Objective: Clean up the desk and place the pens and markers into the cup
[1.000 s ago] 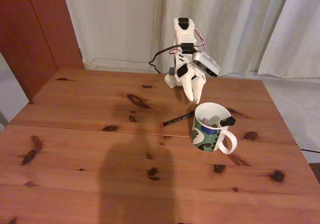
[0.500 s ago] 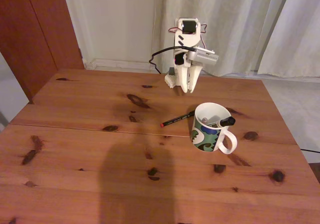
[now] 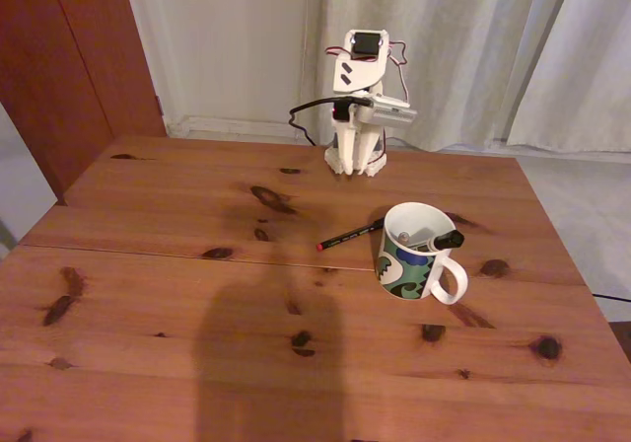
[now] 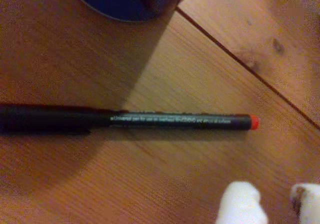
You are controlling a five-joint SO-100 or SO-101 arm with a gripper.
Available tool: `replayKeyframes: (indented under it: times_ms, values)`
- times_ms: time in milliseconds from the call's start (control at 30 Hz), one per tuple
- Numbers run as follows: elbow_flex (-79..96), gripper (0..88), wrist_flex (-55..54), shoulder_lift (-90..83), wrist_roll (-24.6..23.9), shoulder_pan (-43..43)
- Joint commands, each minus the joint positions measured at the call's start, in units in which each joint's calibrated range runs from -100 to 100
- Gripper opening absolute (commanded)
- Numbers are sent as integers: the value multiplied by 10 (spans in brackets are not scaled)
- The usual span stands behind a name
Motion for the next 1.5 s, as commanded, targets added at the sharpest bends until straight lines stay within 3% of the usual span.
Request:
replayKeyframes:
  times_ms: [0, 300, 667, 933, 1100, 1167, 1300, 1467]
  values:
    - [-10, 73, 1, -5, 4, 18]
    - [13, 74, -14, -5, 5, 41]
    - [136, 73, -278, -5, 1, 79]
    - [166, 7, -306, -6, -112, 92]
    - [173, 7, -306, -6, -134, 92]
    - [181, 7, -305, -6, -170, 96]
    - [187, 6, -313, -9, -287, 104]
    - [184, 7, -305, -5, -331, 108]
